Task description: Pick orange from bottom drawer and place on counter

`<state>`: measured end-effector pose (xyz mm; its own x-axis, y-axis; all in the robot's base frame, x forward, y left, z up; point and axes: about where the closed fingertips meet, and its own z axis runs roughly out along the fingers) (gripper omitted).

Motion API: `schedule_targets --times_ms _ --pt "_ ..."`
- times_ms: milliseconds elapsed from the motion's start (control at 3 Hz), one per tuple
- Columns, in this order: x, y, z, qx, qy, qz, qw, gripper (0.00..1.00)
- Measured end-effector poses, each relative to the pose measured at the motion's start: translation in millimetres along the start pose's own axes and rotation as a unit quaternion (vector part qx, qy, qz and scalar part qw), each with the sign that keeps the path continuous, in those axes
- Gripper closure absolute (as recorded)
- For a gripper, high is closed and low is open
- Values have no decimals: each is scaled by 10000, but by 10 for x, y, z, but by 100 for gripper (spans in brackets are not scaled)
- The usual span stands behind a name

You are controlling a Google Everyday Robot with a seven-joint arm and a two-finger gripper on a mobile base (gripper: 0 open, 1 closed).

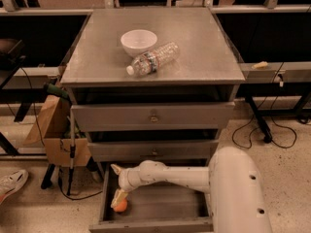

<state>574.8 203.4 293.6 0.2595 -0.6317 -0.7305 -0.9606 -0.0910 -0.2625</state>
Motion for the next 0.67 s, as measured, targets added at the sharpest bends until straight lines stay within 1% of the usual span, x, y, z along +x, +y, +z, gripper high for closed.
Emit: schedule_targets --times_ms 333,667 --pt "448 42 71 113 5 255 9996 0" --pt "1025 242 95 146 124 638 9978 0"
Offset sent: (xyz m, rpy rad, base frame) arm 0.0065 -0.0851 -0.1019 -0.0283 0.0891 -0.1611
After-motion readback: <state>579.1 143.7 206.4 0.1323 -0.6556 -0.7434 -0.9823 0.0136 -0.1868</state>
